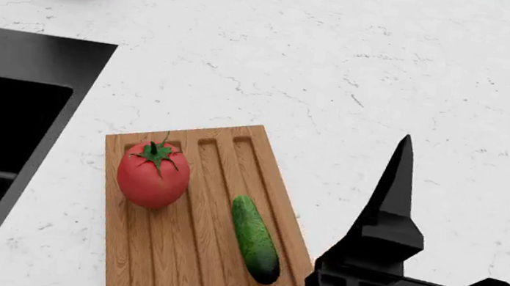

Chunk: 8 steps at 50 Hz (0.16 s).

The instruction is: Pick the vegetables from the sink and place them on the cutting board.

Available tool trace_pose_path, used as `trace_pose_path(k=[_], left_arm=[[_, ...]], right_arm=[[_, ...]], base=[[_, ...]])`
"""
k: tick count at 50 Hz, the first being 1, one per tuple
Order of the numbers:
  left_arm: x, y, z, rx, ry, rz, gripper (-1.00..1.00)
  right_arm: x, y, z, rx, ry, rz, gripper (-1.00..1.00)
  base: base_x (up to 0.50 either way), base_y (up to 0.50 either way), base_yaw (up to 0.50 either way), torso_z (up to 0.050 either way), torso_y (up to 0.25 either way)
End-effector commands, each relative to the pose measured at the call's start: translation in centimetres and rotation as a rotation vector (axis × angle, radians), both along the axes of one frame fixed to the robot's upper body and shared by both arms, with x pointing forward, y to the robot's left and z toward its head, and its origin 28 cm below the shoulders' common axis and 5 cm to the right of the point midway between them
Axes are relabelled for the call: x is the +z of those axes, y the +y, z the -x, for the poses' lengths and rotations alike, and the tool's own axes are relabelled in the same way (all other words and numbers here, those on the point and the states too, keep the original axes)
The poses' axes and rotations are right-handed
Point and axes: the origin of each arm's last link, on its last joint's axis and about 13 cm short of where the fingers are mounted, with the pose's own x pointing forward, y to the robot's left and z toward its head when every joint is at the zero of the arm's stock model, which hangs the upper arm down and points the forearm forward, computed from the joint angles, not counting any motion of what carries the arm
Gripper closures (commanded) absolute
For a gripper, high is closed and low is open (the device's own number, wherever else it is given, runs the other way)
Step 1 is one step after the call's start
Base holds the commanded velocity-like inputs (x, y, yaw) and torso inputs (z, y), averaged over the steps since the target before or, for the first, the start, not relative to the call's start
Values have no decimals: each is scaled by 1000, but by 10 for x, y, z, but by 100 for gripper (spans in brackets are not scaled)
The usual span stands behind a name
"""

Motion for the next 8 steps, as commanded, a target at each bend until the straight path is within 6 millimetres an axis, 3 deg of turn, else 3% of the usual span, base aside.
trace_pose_path(k=[1,8], left_arm=[[4,5,7,-7,-83,90,-100],[4,7,10,-31,-106,117,-100]], right_arm=[[7,-2,11,-15,-120,-61,-100],[12,-1,18,5,-156,-87,-100]], base=[[0,0,0,0,0],[0,0,0,0,0]])
